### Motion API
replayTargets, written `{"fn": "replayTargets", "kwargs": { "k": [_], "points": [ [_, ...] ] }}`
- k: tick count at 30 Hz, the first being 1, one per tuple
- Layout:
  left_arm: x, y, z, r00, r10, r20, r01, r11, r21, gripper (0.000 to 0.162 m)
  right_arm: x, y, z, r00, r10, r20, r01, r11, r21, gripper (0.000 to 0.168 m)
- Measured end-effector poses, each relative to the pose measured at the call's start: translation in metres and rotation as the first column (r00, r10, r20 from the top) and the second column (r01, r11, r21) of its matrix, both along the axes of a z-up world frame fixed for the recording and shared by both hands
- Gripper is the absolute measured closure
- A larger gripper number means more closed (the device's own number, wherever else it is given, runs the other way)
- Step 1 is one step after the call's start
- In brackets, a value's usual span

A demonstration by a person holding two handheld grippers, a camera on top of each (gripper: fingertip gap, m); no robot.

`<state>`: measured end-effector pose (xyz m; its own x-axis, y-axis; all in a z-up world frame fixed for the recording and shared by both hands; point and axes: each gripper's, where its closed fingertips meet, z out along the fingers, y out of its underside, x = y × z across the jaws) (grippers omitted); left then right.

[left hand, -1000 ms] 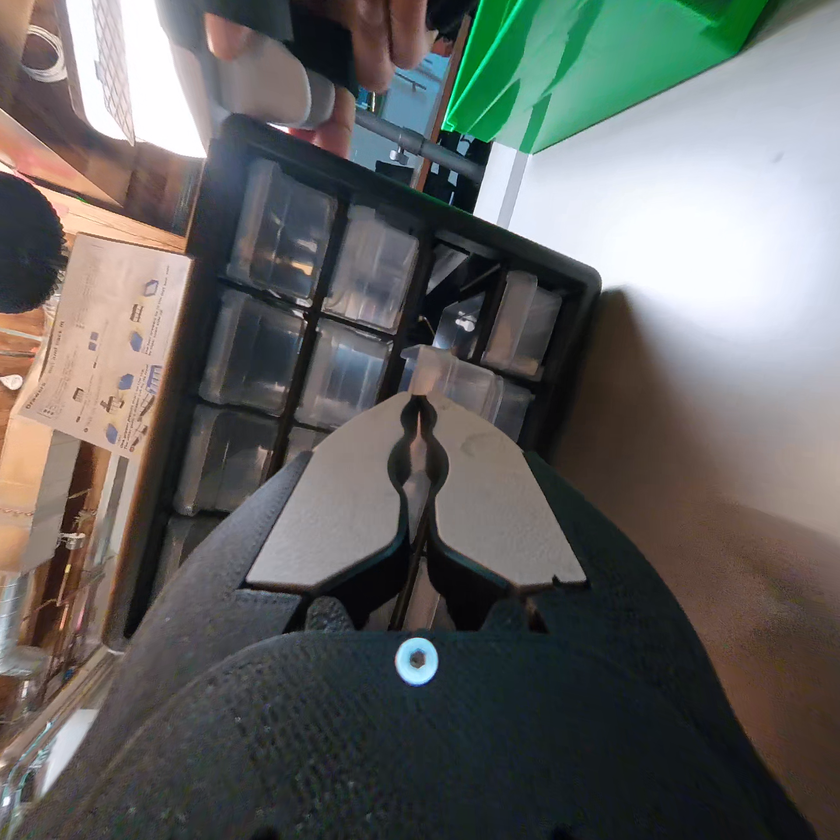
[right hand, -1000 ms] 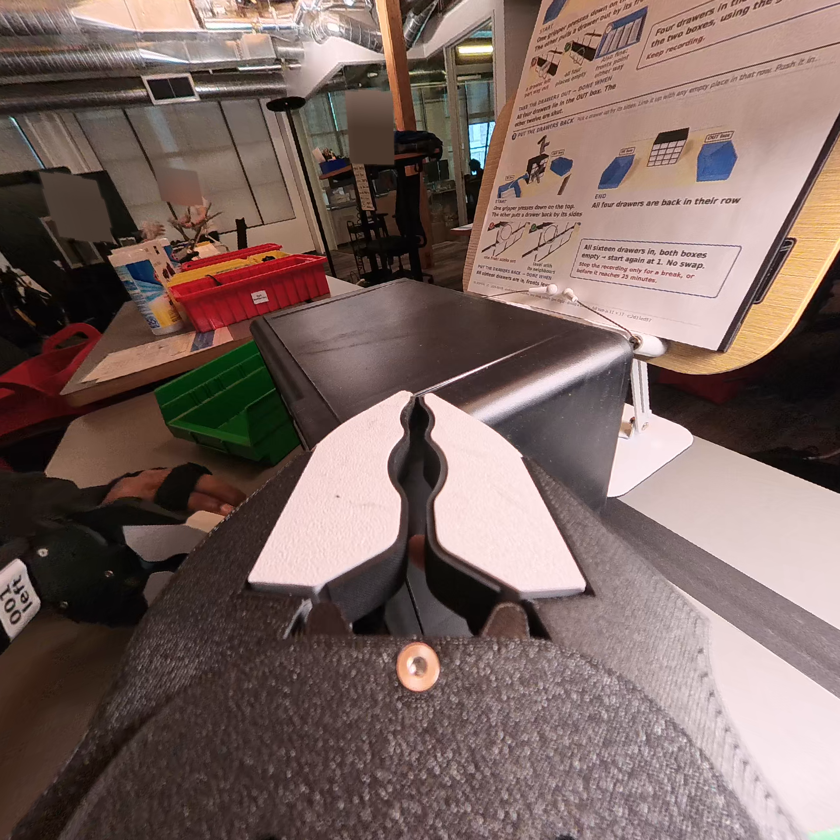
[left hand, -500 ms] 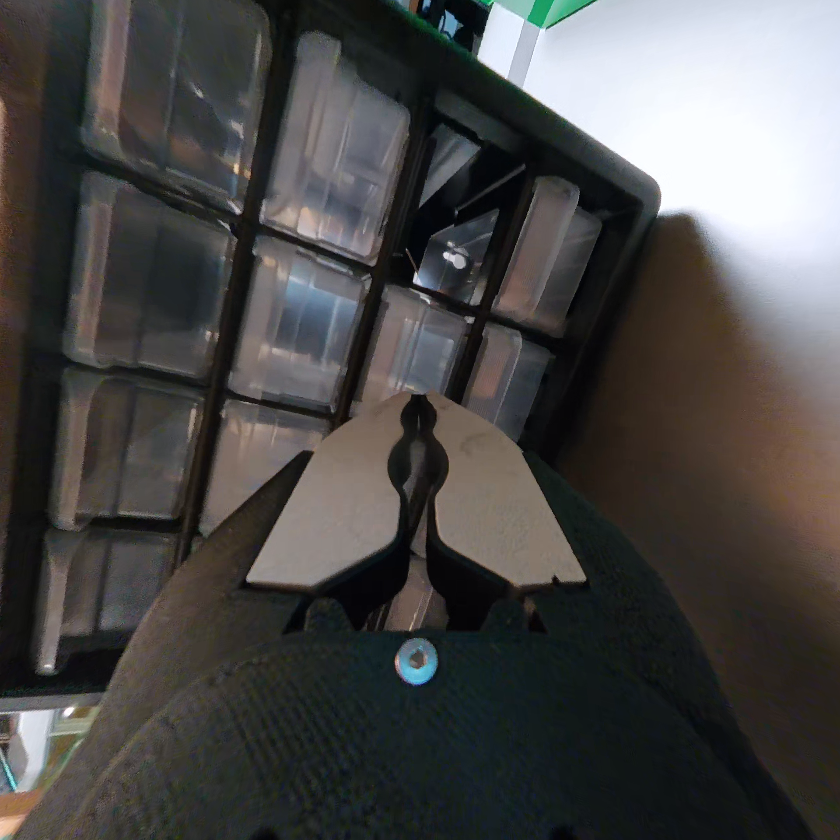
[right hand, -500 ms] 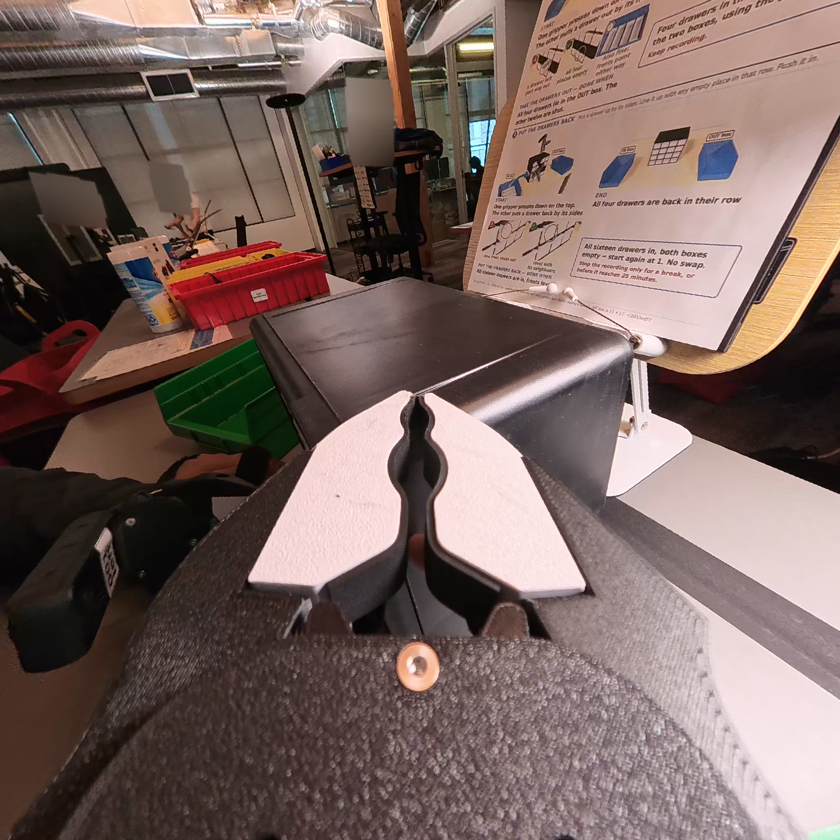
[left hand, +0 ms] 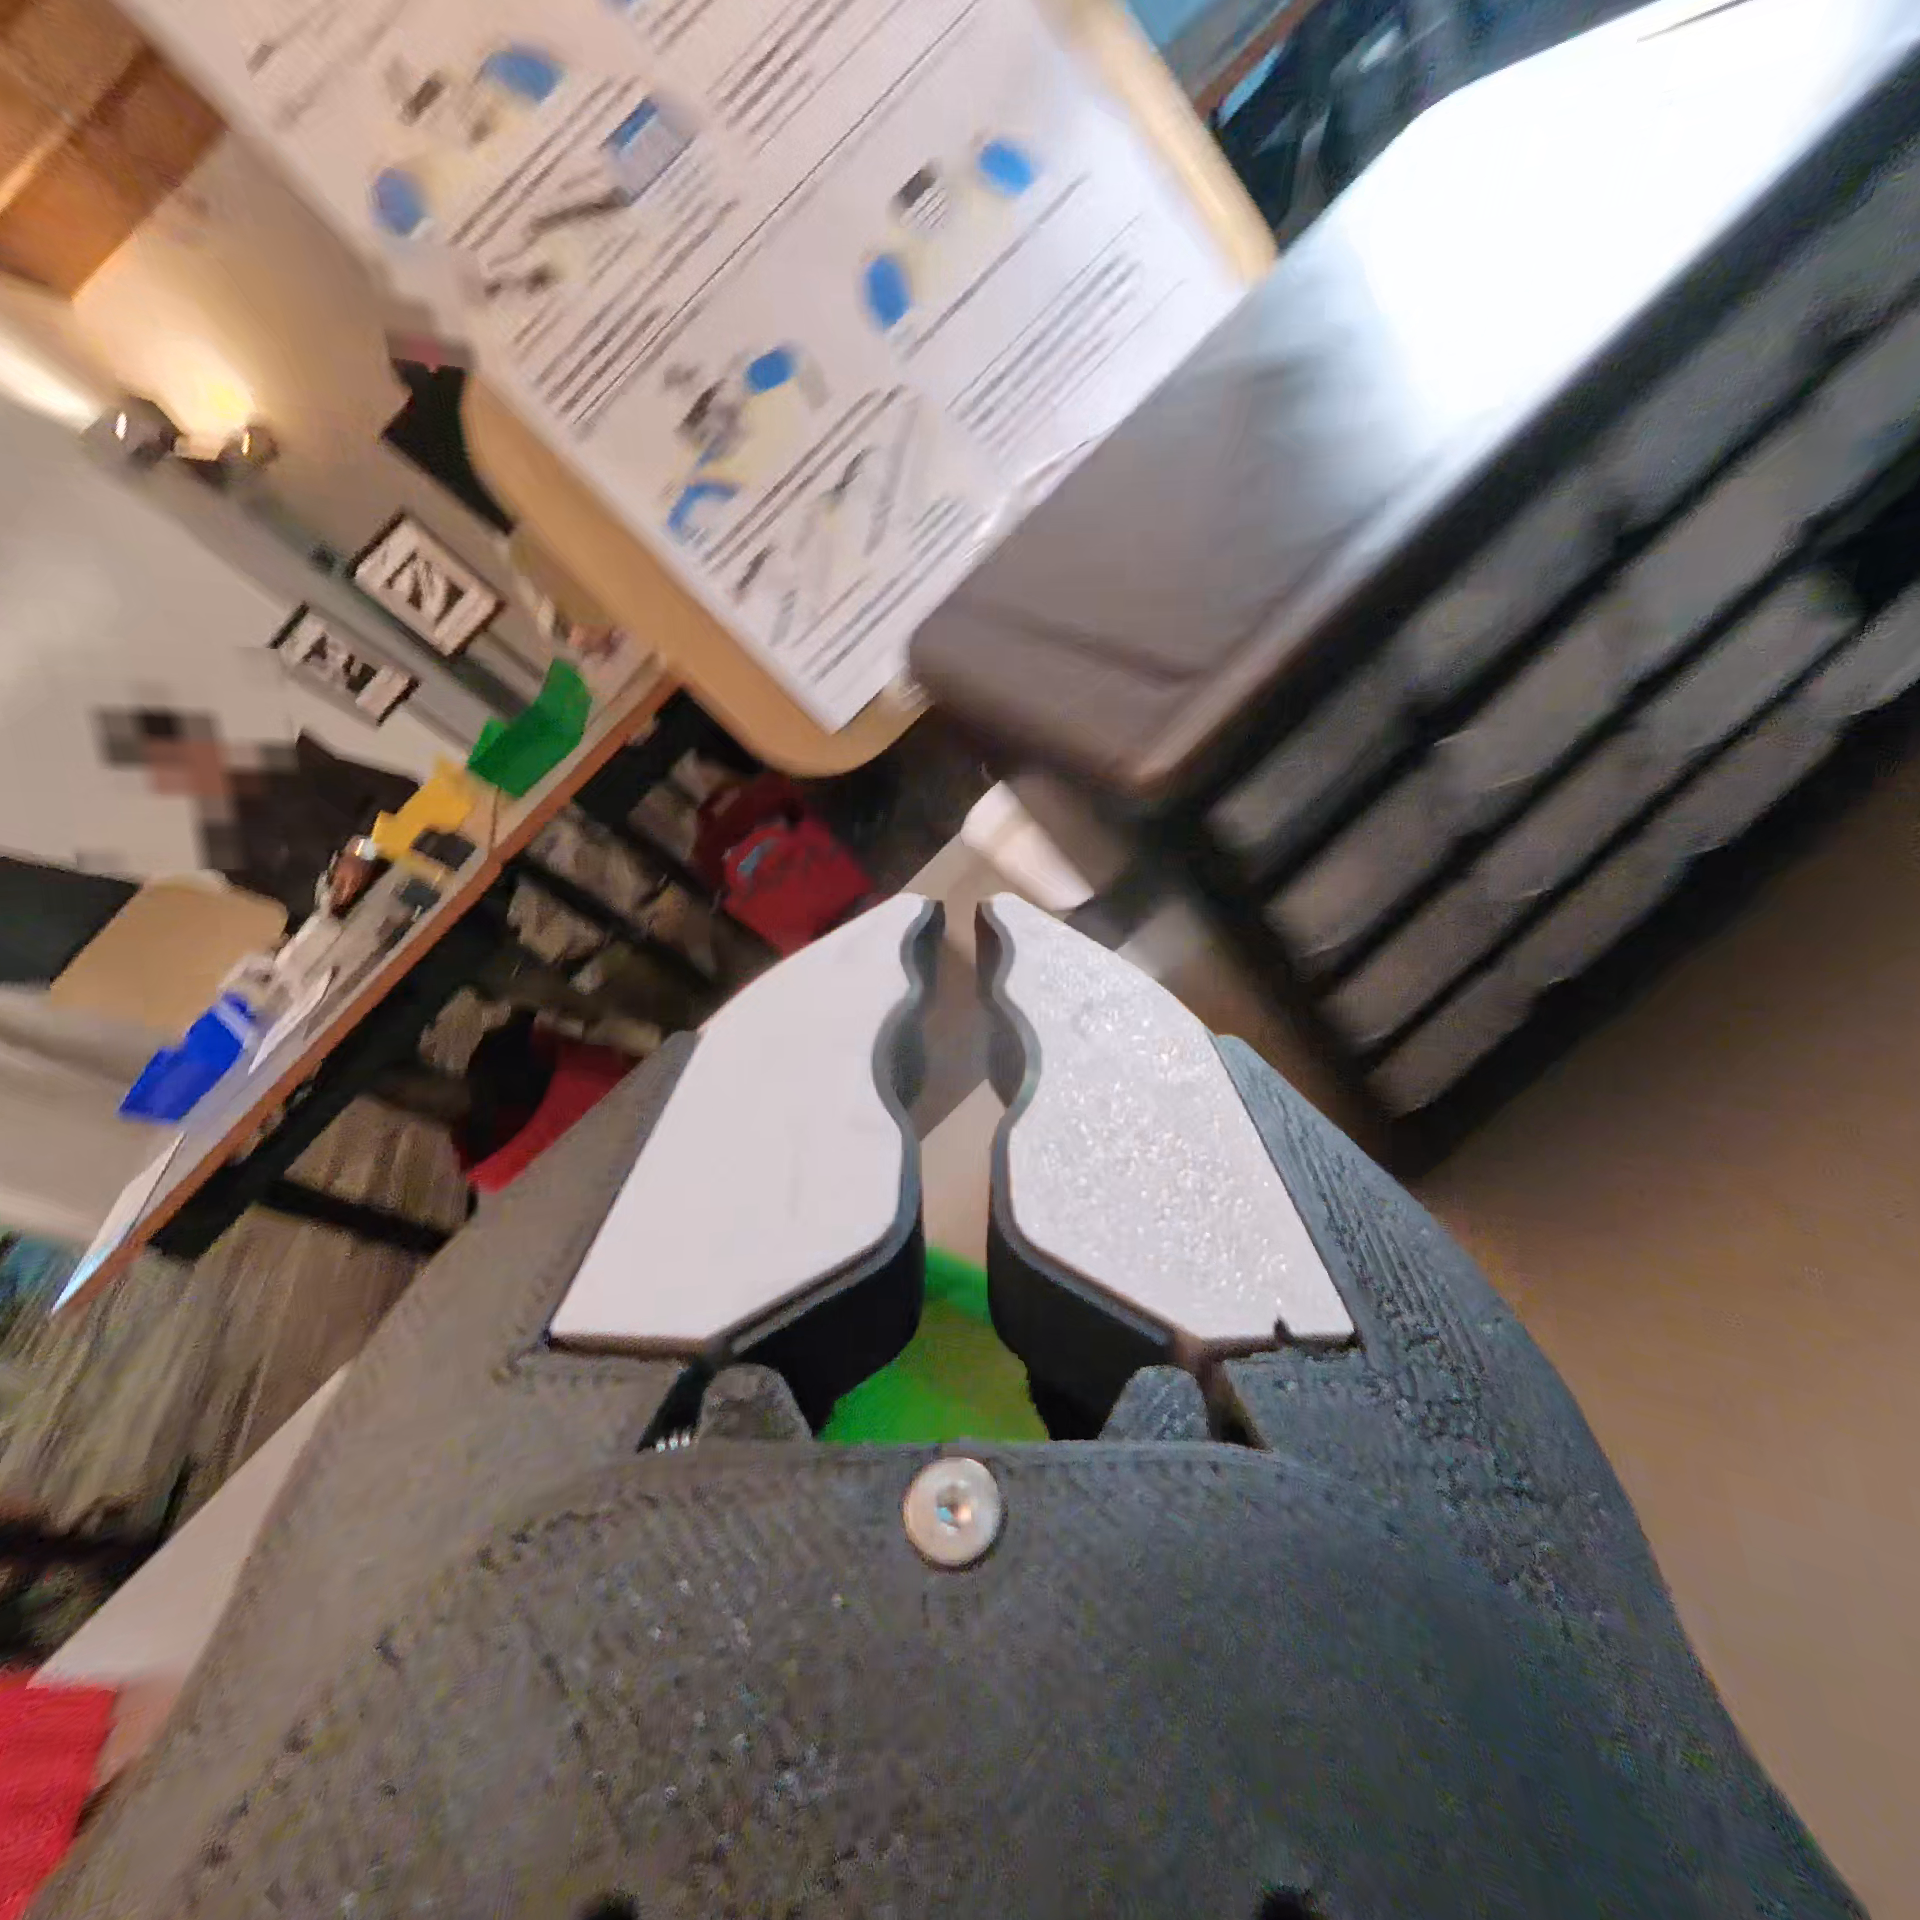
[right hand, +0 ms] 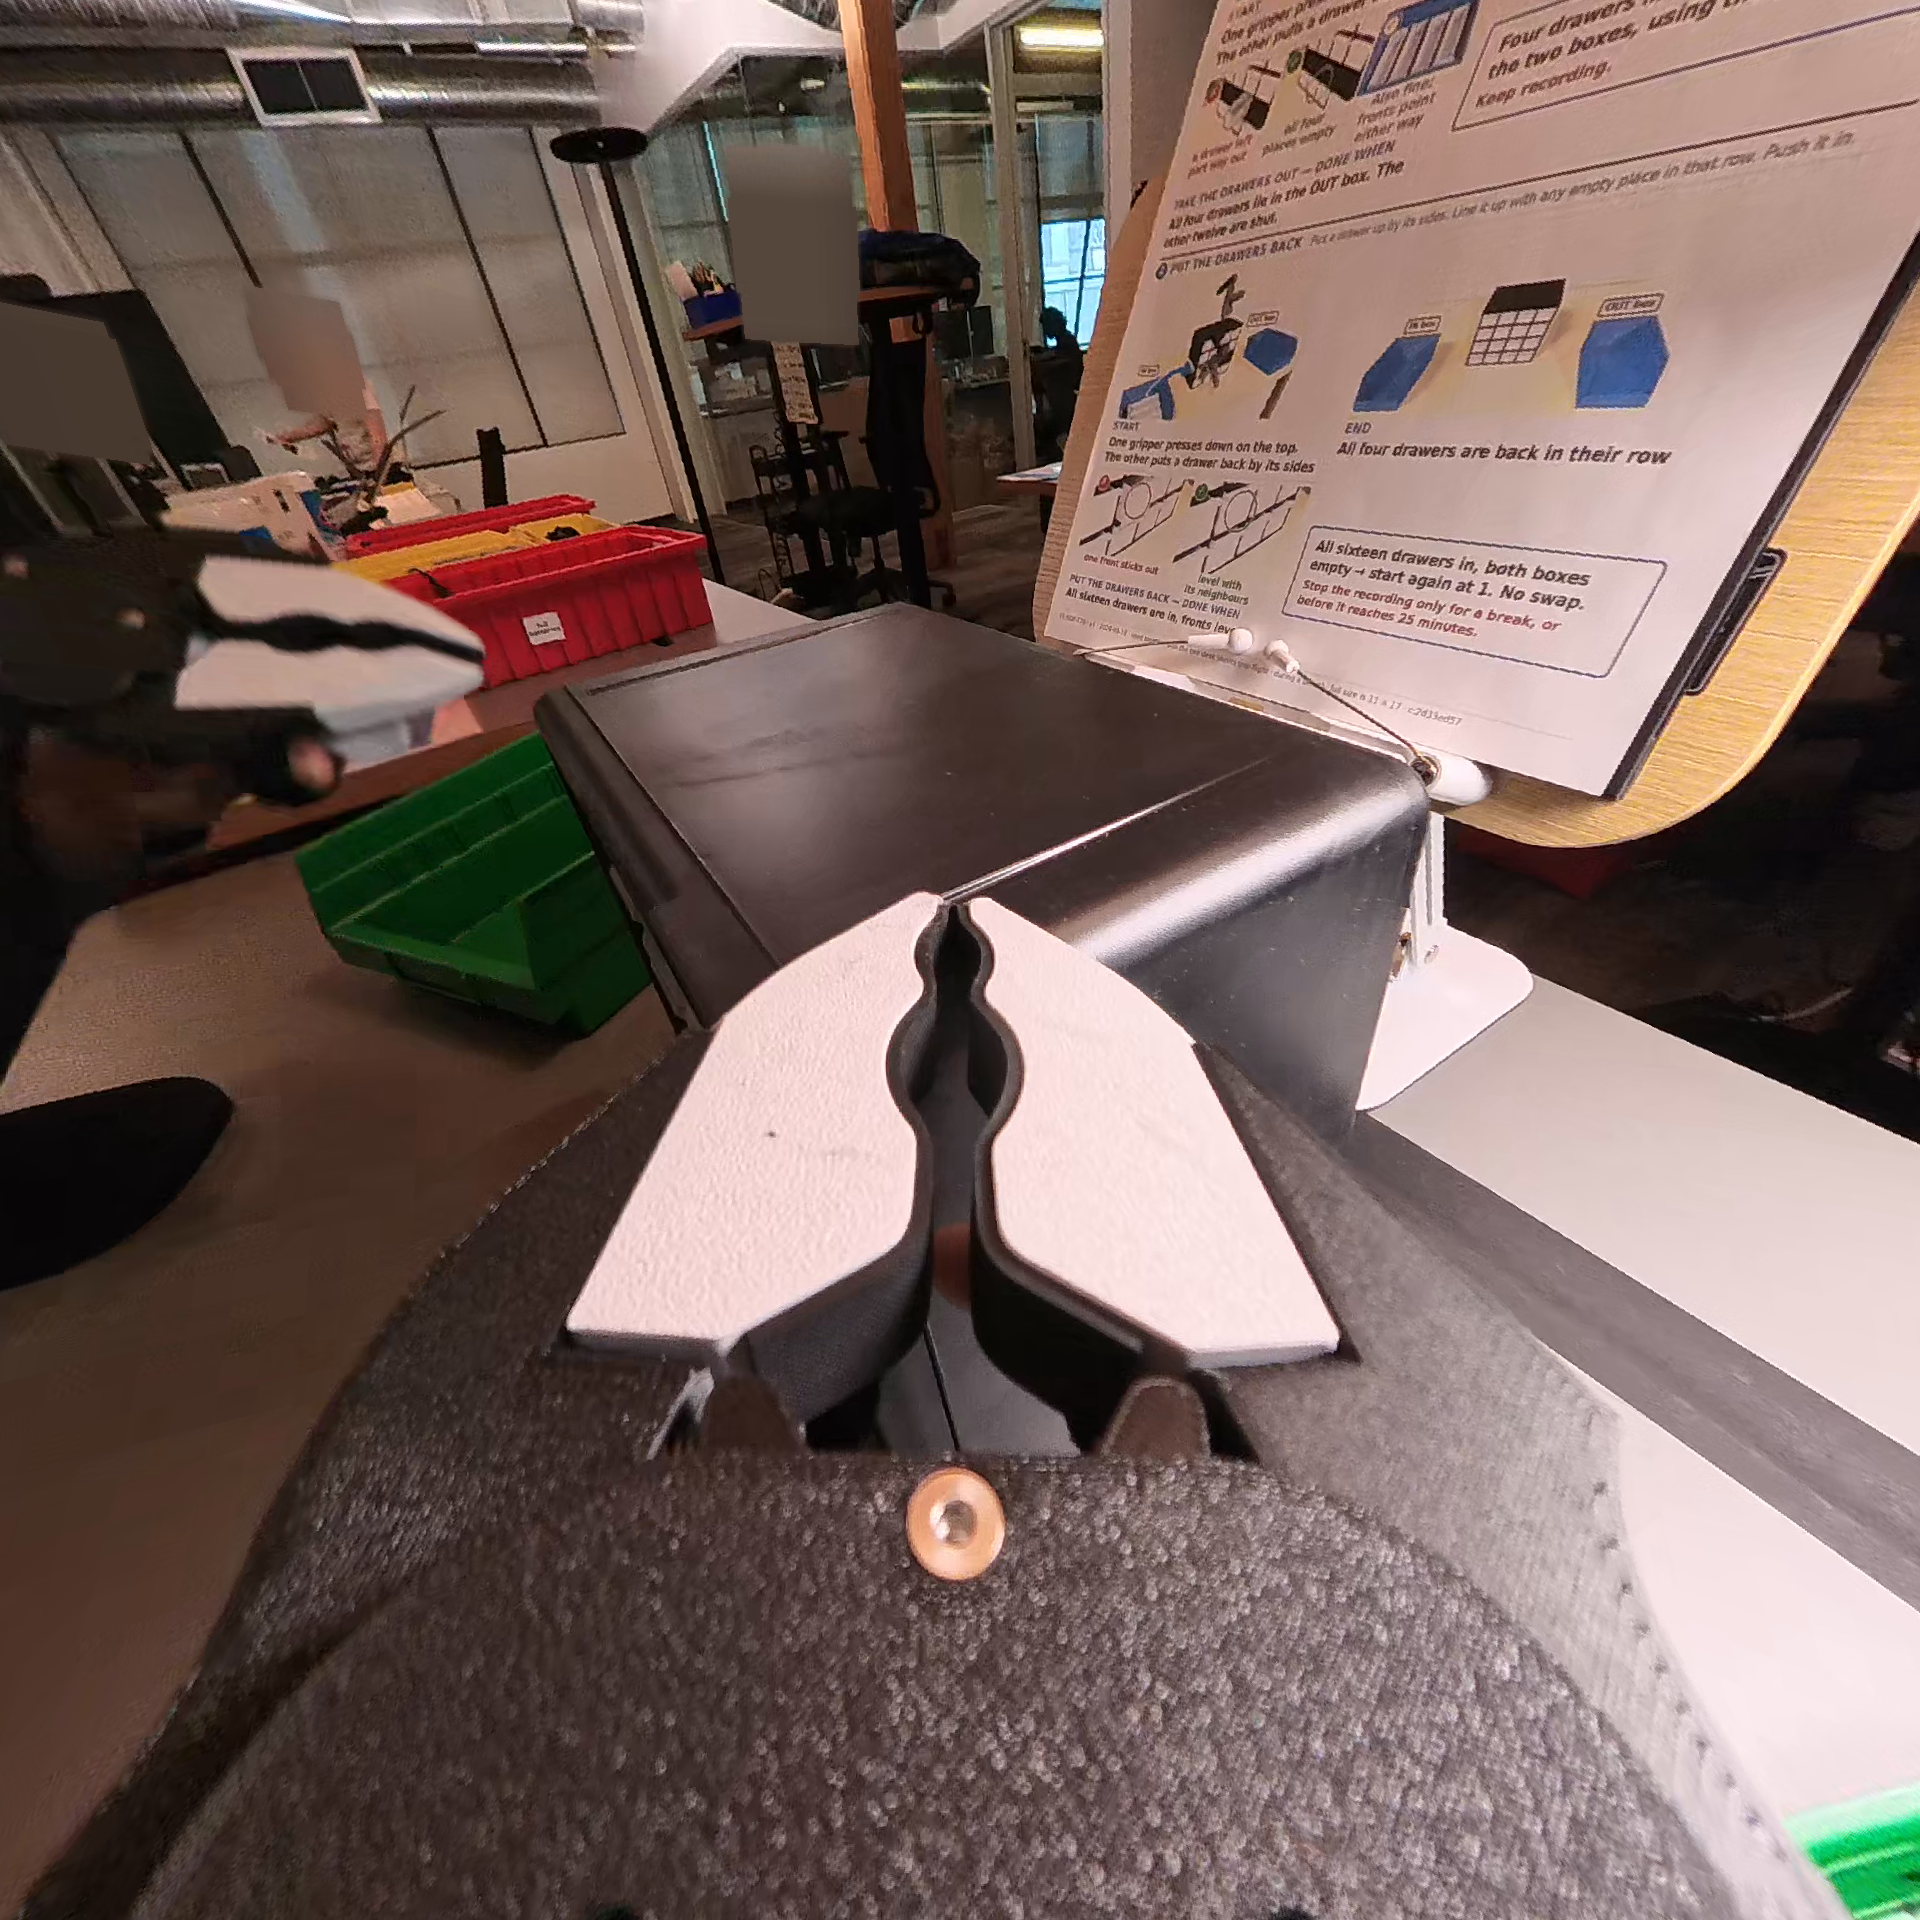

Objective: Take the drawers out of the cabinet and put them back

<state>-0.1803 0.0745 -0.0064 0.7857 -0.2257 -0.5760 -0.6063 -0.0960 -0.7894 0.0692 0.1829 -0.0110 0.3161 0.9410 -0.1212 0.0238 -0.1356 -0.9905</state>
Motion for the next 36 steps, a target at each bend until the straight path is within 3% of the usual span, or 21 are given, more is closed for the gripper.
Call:
{"fn": "replayTargets", "kwargs": {
  "k": [2,5,9,13,20,24,32,36],
  "points": [
    [-0.054,0.006,0.012,0.997,0.081,-0.012,-0.081,0.995,-0.062,0.153,0.000,0.000,0.000,1.000,-0.003,0.007,0.003,1.000,0.003,0.168],
    [-0.129,0.013,0.002,0.978,0.173,-0.114,-0.194,0.958,-0.209,0.150,0.000,0.000,0.000,1.000,-0.007,0.014,0.007,1.000,0.006,0.168],
    [-0.208,0.016,-0.047,0.933,0.205,-0.296,-0.319,0.852,-0.415,0.148,0.000,0.000,0.000,1.000,-0.008,0.012,0.008,1.000,0.004,0.168],
    [-0.255,0.009,-0.106,0.904,0.165,-0.394,-0.387,0.705,-0.594,0.146,0.000,0.000,0.000,1.000,-0.009,0.011,0.009,1.000,0.005,0.168],
    [-0.298,-0.014,-0.172,0.813,-0.089,-0.576,-0.491,0.427,-0.759,0.131,0.000,0.000,0.000,1.000,-0.006,0.014,0.006,1.000,0.004,0.167],
    [-0.314,-0.023,-0.188,0.719,-0.285,-0.633,-0.549,0.326,-0.770,0.127,0.000,0.000,0.000,1.000,-0.005,0.020,0.004,1.000,0.006,0.167],
    [-0.330,-0.019,-0.200,0.520,-0.544,-0.658,-0.632,0.274,-0.725,0.120,0.000,0.000,0.000,1.000,0.003,0.012,-0.003,1.000,-0.001,0.168],
    [-0.339,-0.017,-0.195,0.416,-0.636,-0.650,-0.670,0.269,-0.692,0.125,0.000,0.000,0.000,1.000,0.011,0.004,-0.010,1.000,-0.006,0.168]
  ]
}}
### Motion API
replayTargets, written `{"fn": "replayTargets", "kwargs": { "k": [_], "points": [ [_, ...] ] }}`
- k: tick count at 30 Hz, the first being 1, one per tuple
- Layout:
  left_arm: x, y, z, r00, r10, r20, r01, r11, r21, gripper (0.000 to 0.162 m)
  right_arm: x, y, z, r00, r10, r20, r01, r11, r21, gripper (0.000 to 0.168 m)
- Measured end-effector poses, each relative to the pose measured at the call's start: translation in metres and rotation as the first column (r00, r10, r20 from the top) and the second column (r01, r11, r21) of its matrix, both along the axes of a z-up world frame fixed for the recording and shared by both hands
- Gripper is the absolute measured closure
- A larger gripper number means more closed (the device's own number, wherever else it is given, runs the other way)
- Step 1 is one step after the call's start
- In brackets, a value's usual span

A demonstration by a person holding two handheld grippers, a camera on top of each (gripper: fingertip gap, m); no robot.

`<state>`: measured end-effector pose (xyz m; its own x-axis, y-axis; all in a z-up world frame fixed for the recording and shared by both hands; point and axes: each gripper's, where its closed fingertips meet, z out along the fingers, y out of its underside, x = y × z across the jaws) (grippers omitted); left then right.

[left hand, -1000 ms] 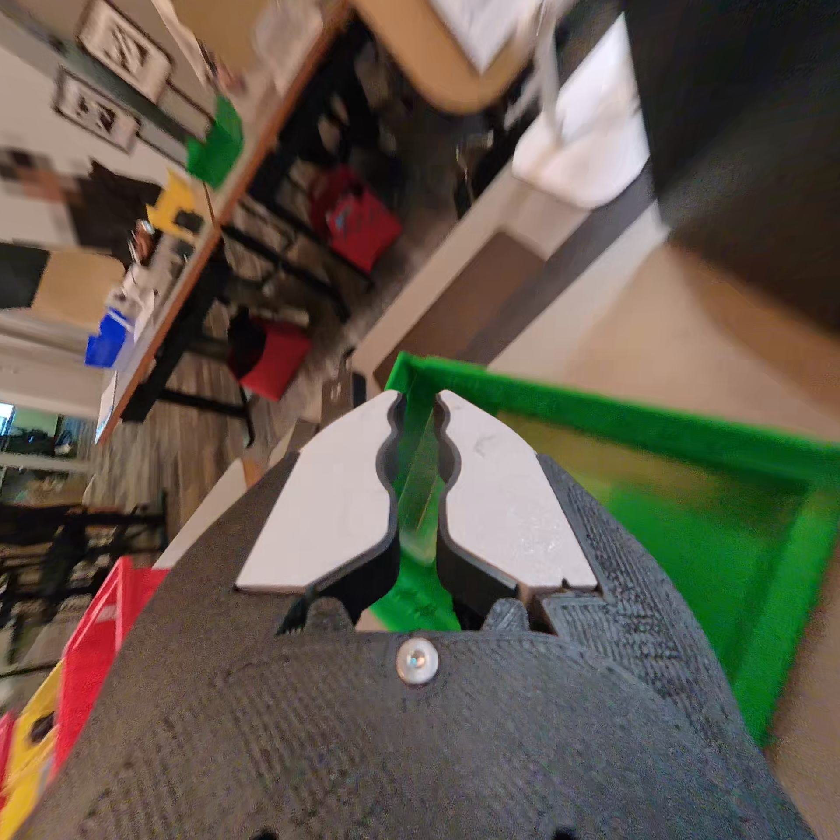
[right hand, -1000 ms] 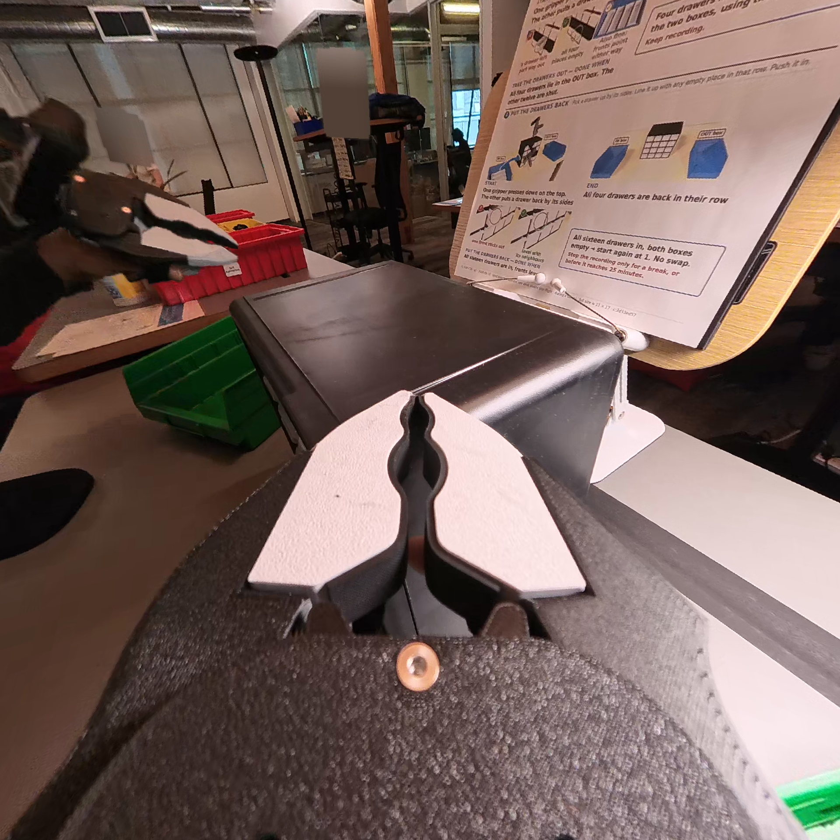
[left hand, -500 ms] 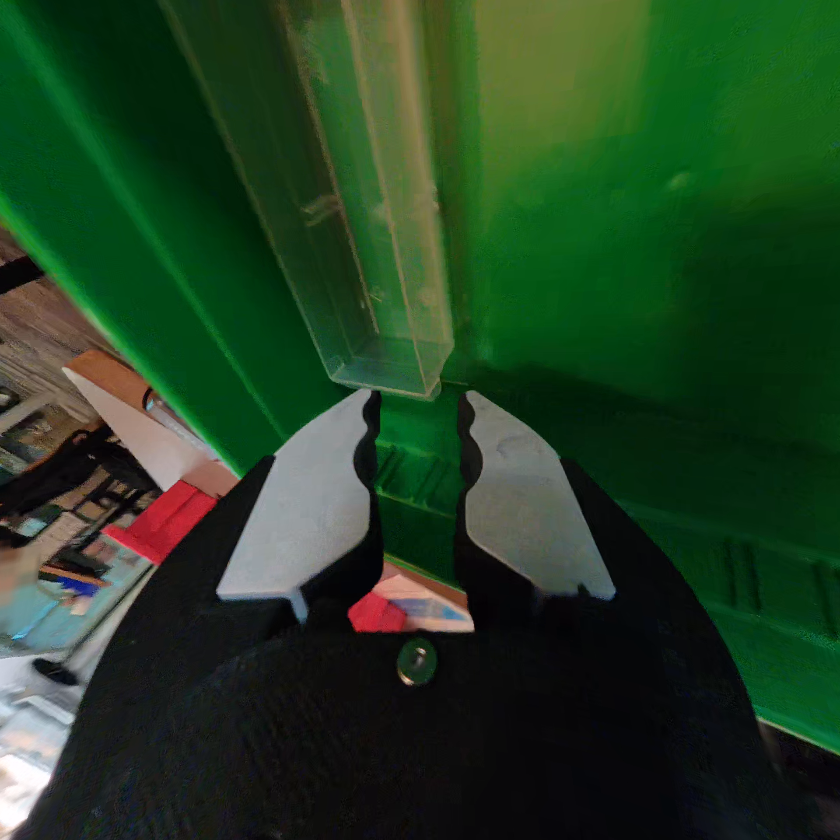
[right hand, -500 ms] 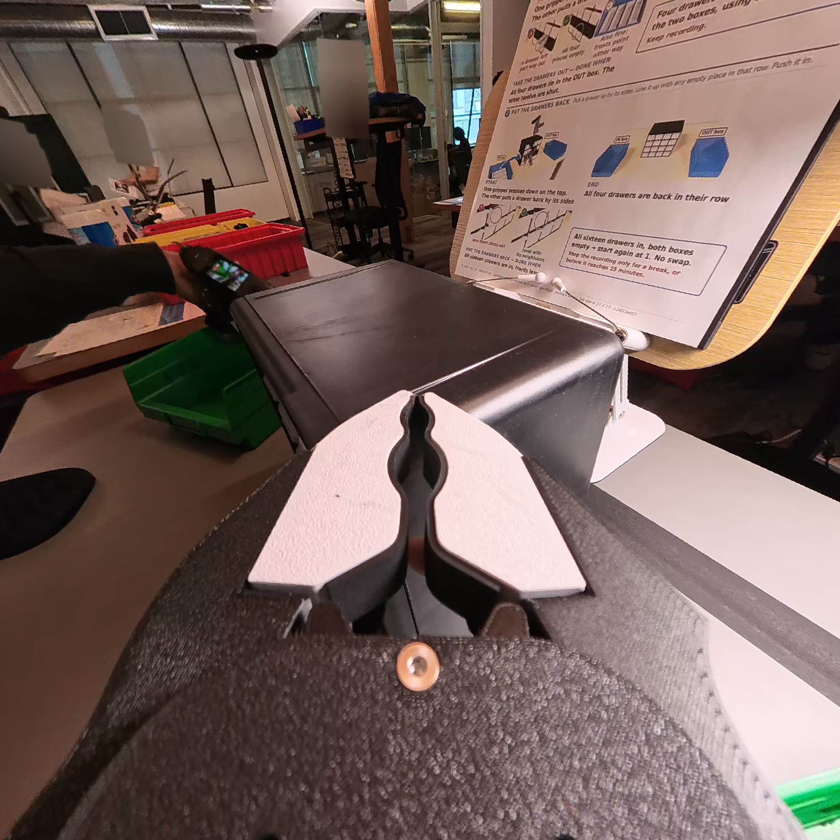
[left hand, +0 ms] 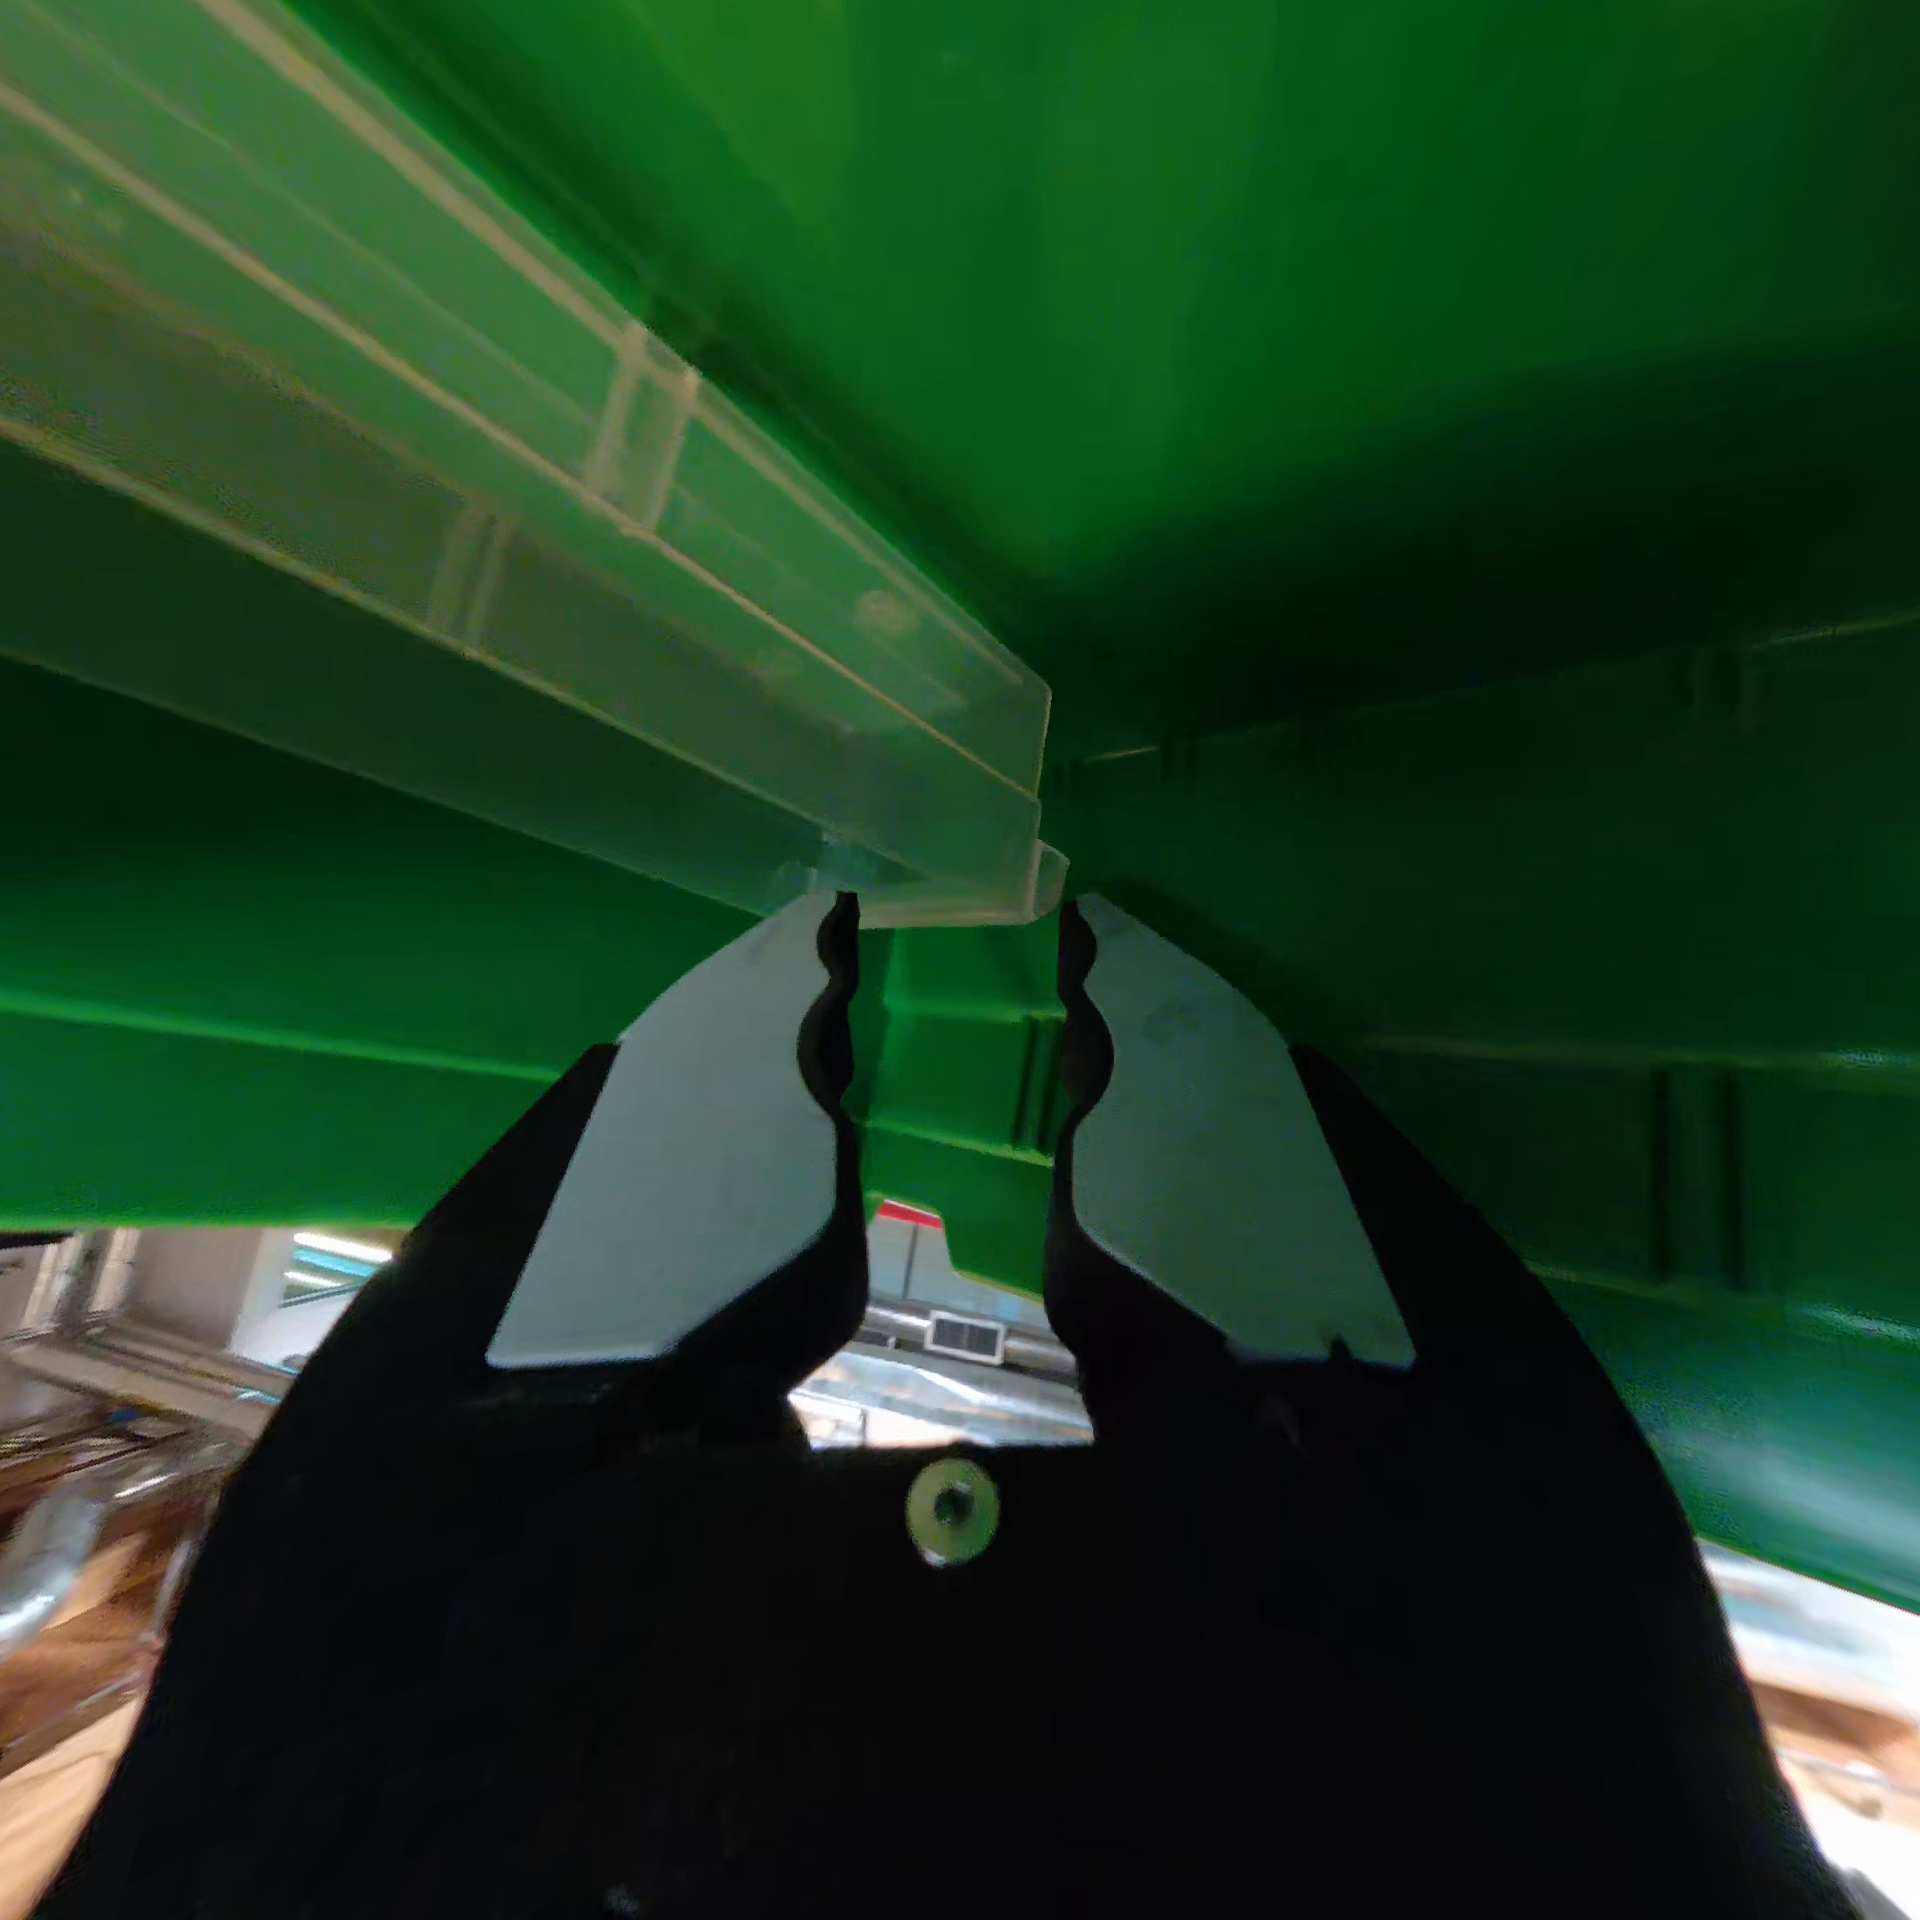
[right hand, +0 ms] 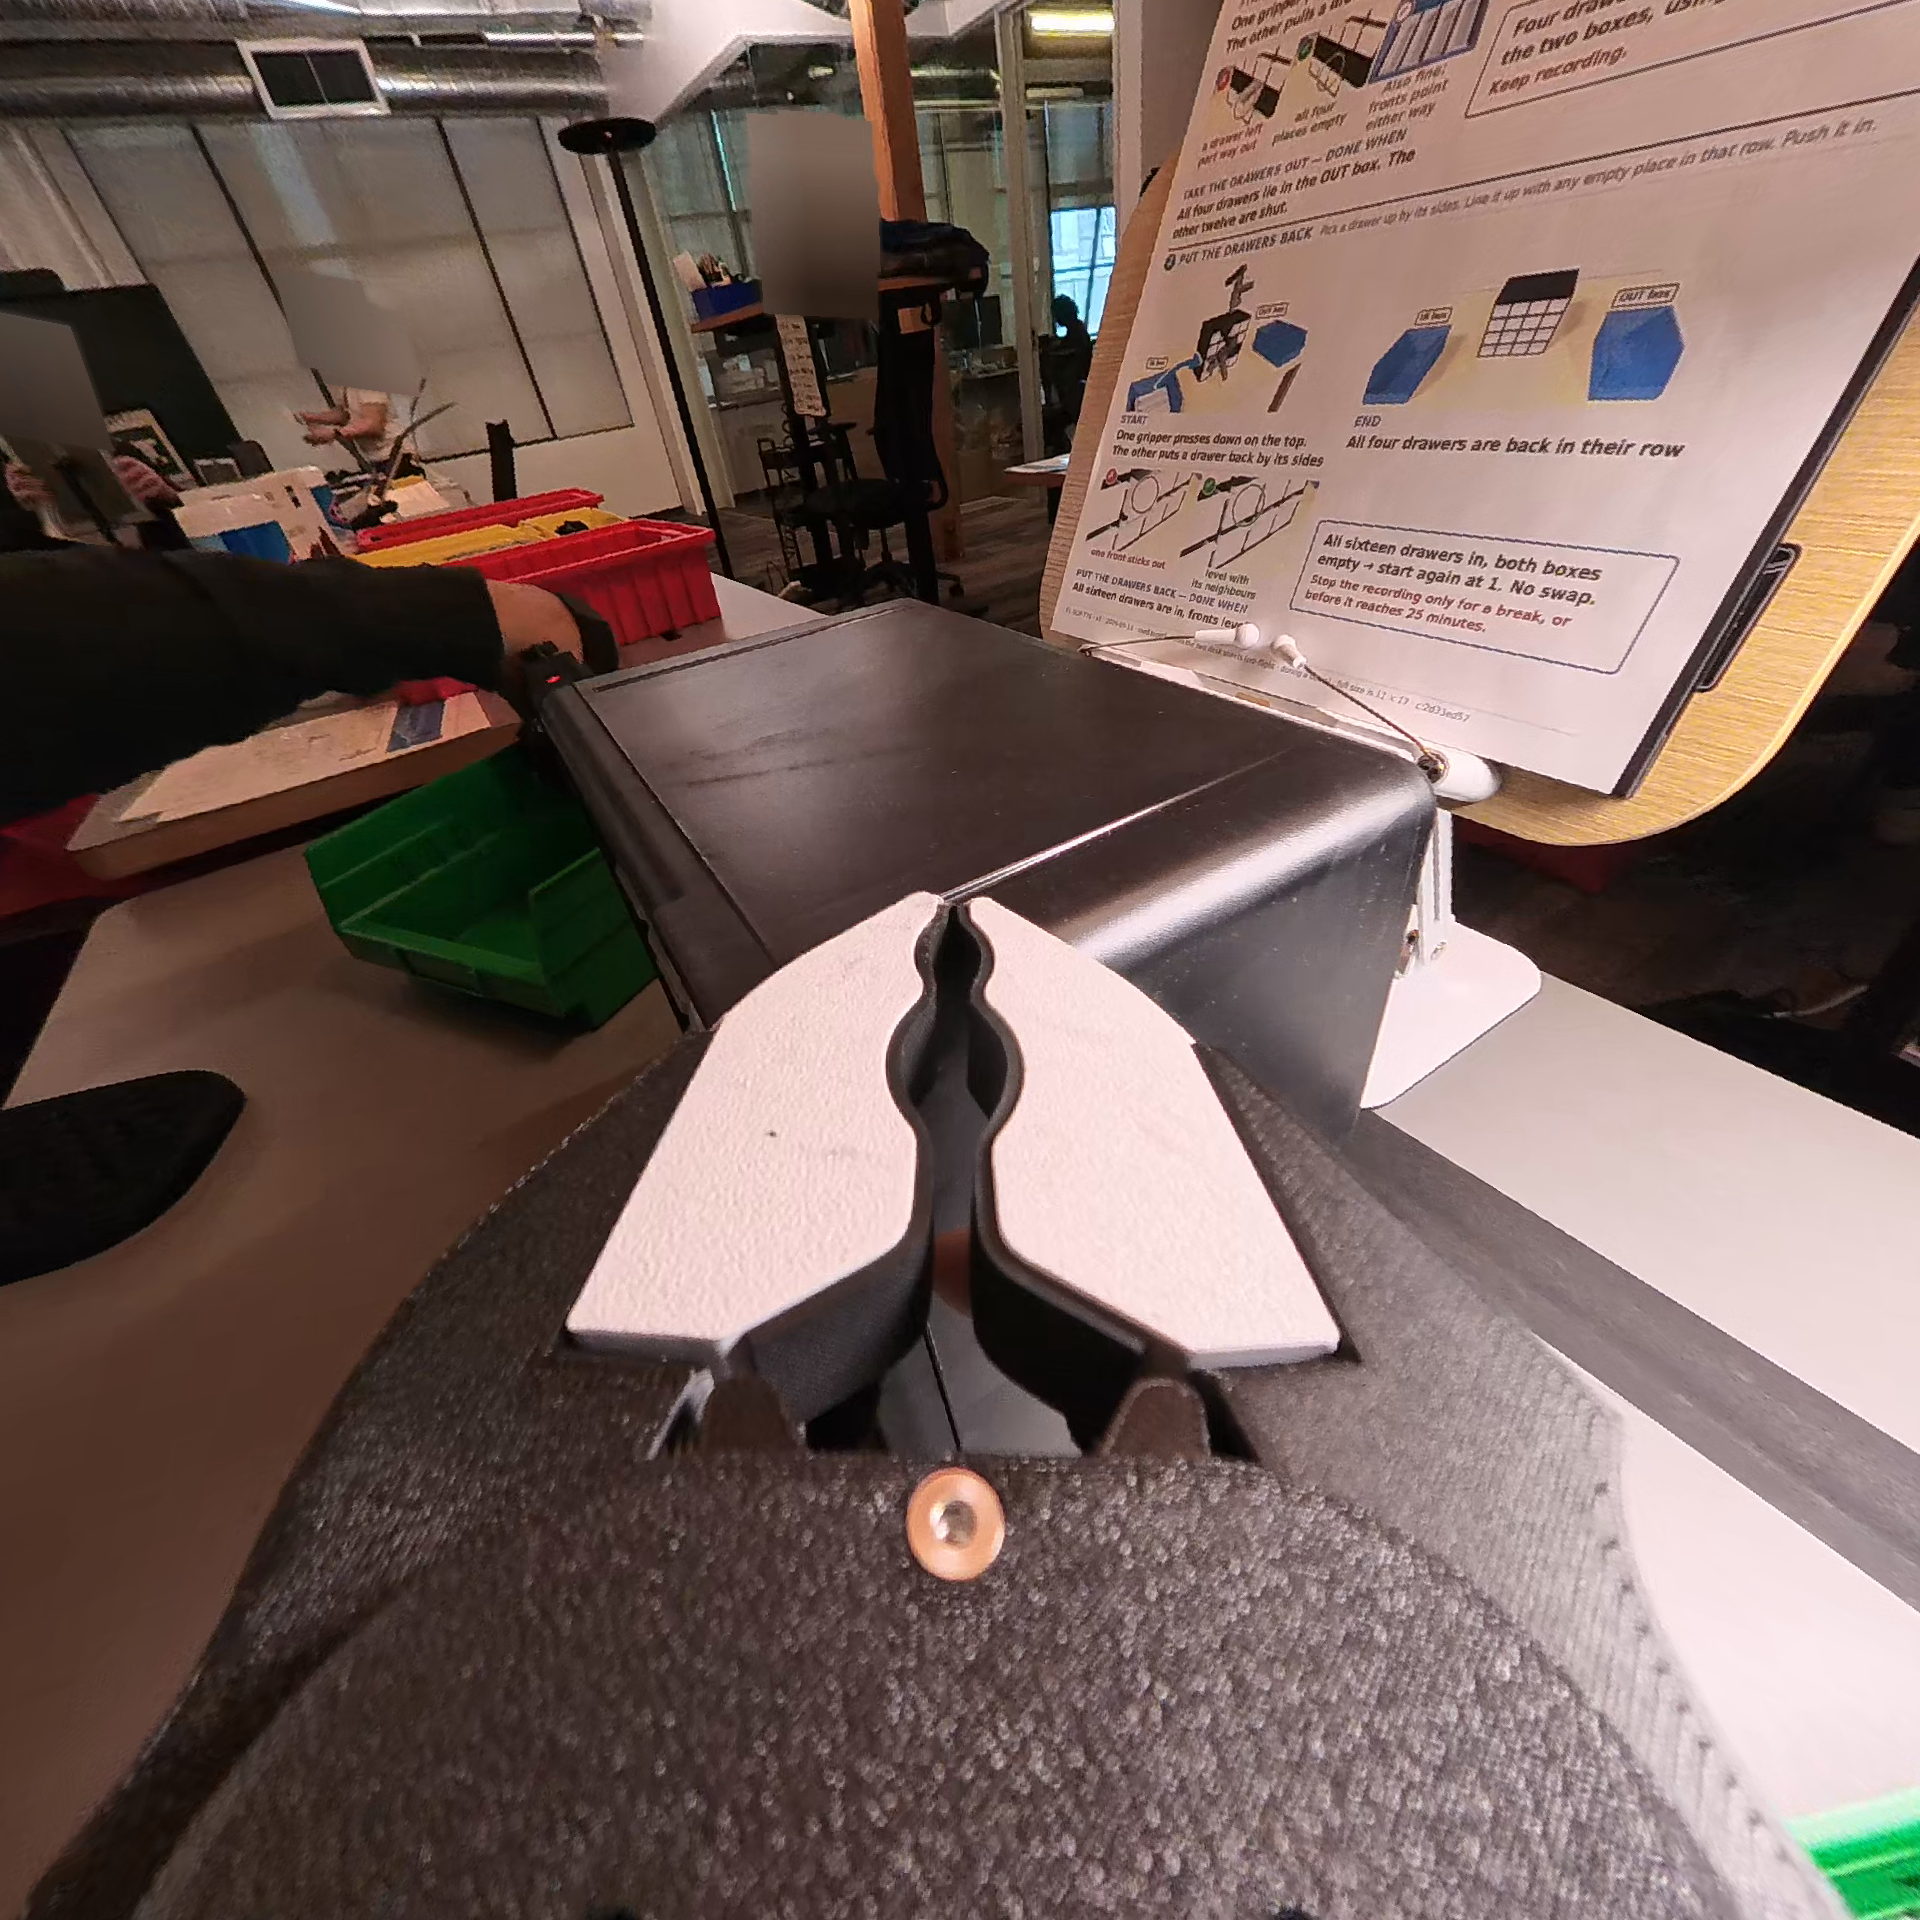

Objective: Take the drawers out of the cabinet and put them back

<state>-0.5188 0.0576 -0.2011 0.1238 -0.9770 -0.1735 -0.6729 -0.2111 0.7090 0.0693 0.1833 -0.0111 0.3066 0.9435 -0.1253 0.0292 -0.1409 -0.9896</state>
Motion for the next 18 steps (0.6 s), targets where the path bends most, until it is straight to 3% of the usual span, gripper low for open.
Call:
{"fn": "replayTargets", "kwargs": {
  "k": [5,10,14,18],
  "points": [
    [-0.003,-0.001,-0.005,0.997,-0.067,-0.029,0.065,0.996,-0.058,0.129,0.000,0.000,0.000,1.000,0.003,-0.005,-0.003,1.000,-0.002,0.168],
    [0.005,-0.010,-0.005,0.999,-0.048,0.010,0.048,0.998,-0.052,0.133,0.000,0.000,0.000,1.000,0.007,-0.009,-0.007,1.000,-0.005,0.168],
    [0.047,-0.022,-0.007,0.981,0.029,0.192,-0.029,1.000,-0.002,0.140,0.000,0.000,0.000,1.000,0.009,-0.011,-0.009,1.000,-0.006,0.168],
    [0.106,-0.030,-0.004,0.901,0.070,0.428,-0.096,0.995,0.040,0.145,0.000,0.000,0.000,1.000,0.004,-0.008,-0.004,1.000,-0.005,0.168]
  ]
}}
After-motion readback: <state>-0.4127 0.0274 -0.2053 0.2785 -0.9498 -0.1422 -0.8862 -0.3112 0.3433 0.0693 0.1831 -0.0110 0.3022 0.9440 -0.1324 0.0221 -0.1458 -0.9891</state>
